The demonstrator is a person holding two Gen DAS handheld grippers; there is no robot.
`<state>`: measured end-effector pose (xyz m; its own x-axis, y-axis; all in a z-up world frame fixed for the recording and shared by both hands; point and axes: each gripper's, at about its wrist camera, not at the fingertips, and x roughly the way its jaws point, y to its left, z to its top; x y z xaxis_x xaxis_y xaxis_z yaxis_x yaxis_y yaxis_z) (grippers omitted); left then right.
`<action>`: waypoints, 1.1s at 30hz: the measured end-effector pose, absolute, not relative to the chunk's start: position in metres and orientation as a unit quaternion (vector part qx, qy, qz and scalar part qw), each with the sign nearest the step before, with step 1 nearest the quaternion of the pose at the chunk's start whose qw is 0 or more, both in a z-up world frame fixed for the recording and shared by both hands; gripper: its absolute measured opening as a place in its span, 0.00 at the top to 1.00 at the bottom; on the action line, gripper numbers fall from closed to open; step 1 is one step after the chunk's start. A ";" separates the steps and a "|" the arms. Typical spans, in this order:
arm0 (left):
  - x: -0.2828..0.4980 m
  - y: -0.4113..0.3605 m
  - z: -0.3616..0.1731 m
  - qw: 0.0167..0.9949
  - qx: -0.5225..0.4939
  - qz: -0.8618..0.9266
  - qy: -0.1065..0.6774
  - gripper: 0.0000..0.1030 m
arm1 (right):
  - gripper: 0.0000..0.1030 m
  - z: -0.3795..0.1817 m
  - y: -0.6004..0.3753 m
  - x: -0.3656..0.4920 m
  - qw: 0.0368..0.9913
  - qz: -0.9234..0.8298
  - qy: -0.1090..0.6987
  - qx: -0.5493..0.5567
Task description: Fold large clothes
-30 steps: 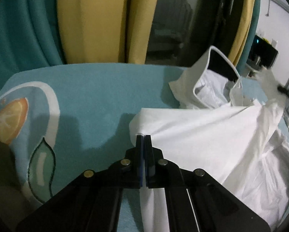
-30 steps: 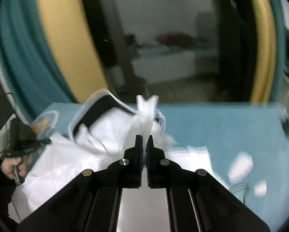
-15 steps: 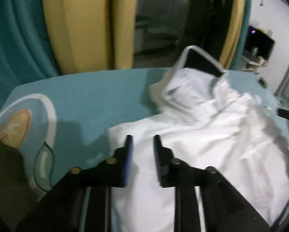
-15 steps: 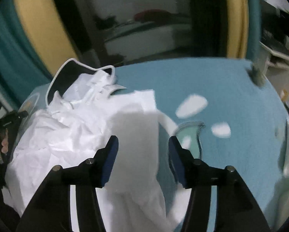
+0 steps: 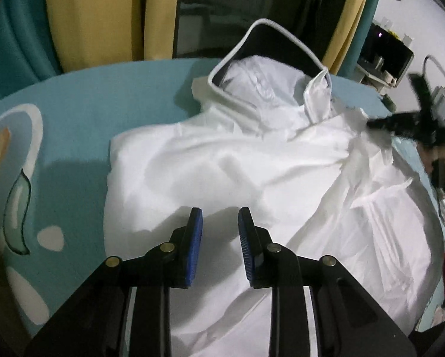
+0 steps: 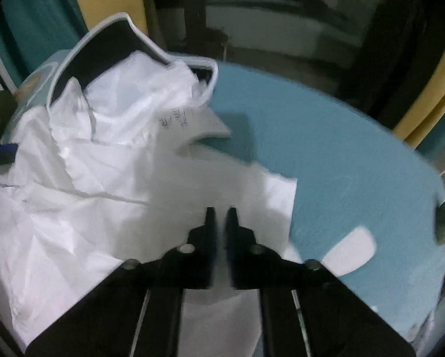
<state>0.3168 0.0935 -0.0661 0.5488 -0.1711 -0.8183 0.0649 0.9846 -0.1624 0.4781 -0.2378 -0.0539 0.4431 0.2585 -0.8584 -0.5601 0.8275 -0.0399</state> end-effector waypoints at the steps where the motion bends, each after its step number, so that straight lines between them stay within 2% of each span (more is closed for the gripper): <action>1: 0.317 0.094 -0.068 0.877 -0.056 -0.067 0.472 0.74 | 0.95 -0.044 -0.236 0.476 0.842 0.245 0.450 -0.167; 7: 0.318 0.083 -0.072 0.875 -0.032 -0.061 0.480 0.74 | 0.96 0.022 -0.235 0.454 0.902 0.238 0.307 -0.188; 11: 0.315 0.080 -0.074 0.876 -0.027 -0.053 0.479 0.74 | 0.96 0.014 -0.243 0.421 0.914 0.233 0.226 -0.242; 15: 0.311 0.078 -0.073 0.874 -0.020 -0.051 0.482 0.74 | 0.96 -0.024 -0.260 0.395 0.899 0.237 0.258 -0.261; 23: 0.308 0.076 -0.074 0.876 -0.012 -0.044 0.480 0.74 | 0.93 -0.064 -0.310 0.337 0.856 0.300 0.370 -0.200; 26: 0.311 0.075 -0.074 0.875 -0.015 -0.043 0.482 0.74 | 0.87 -0.075 -0.317 0.323 0.841 0.306 0.401 -0.195; 29: 0.312 0.076 -0.071 0.873 -0.022 -0.049 0.484 0.74 | 0.73 -0.072 -0.328 0.323 0.842 0.312 0.411 -0.159; 31: 0.311 0.079 -0.067 0.875 -0.021 -0.050 0.481 0.74 | 0.60 -0.067 -0.335 0.326 0.850 0.308 0.405 -0.136; 33: 0.309 0.080 -0.064 0.877 -0.022 -0.054 0.478 0.74 | 0.55 -0.056 -0.342 0.335 0.862 0.311 0.390 -0.092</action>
<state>0.3092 0.0802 -0.0640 0.5376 -0.1159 -0.8352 0.0732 0.9932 -0.0906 0.3349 -0.3415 -0.0559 0.5026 0.4647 -0.7290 -0.6087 0.7890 0.0833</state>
